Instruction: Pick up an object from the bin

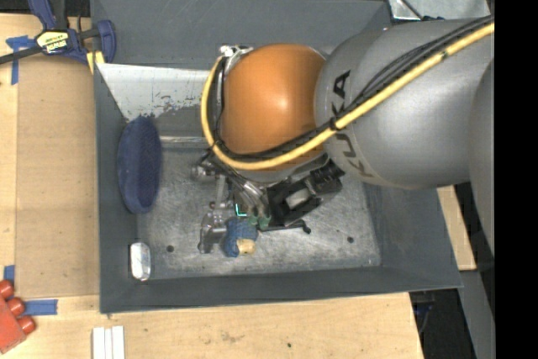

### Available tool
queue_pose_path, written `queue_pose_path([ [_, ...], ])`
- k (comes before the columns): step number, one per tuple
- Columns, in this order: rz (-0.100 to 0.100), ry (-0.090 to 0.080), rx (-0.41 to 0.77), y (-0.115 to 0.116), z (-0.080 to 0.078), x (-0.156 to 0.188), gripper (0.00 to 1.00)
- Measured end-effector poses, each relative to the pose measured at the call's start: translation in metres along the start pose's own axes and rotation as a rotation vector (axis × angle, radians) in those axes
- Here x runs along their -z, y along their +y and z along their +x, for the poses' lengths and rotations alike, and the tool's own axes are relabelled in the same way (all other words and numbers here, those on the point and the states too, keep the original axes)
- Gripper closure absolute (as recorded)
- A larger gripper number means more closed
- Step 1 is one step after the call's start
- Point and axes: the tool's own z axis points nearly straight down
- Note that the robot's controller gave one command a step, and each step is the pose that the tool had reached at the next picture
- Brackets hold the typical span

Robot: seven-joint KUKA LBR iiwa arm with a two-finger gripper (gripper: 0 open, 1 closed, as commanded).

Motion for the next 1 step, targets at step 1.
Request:
queue_pose_path([
  [1, 0.006, -0.019, 0.387, -0.0783, -0.0216, -0.1257, 0.00],
])
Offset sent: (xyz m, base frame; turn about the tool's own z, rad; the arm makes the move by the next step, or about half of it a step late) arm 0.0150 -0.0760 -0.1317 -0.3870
